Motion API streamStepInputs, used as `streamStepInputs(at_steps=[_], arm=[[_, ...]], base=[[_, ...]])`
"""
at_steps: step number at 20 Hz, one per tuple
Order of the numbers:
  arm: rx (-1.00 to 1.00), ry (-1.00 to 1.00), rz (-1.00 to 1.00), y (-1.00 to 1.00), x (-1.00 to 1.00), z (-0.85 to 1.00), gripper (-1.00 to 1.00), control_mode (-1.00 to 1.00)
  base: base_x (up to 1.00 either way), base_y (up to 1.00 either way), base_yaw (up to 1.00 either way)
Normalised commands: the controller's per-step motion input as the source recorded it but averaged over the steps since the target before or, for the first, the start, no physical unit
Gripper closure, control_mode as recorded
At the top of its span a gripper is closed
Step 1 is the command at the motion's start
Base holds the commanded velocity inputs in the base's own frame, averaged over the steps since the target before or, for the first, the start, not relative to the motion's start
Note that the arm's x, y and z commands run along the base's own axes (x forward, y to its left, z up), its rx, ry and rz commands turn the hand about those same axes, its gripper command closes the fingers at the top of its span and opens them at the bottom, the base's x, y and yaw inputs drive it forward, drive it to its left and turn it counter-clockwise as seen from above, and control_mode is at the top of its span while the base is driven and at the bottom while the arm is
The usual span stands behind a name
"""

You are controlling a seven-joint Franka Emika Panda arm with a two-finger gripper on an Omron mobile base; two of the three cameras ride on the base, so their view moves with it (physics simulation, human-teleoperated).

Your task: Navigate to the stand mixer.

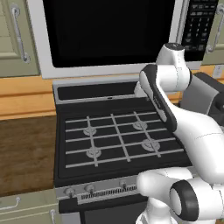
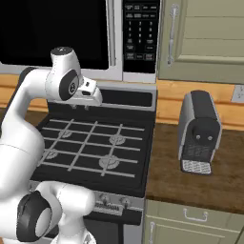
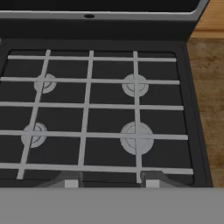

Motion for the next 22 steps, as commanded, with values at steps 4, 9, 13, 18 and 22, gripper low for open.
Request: streamStepInputs(at_steps=[4, 9, 13, 18, 22], arm=[[0.0, 0.0, 0.0, 0.0, 0.0, 0.0, -1.0, 1.0], [0.0, 0.0, 0.0, 0.0, 0.0, 0.0, -1.0, 1.0], [0.0, 0.0, 0.0, 0.0, 0.0, 0.0, -1.0, 1.0], [0.0, 0.0, 0.0, 0.0, 0.0, 0.0, -1.0, 1.0], [0.0, 0.0, 0.0, 0.0, 0.0, 0.0, -1.0, 1.0]], base=[[-0.3, -0.04, 0.0], [-0.5, -0.07, -0.36], [-0.02, 0.0, -0.84], [0.0, 0.0, -0.89], [0.0, -0.05, -0.86]])
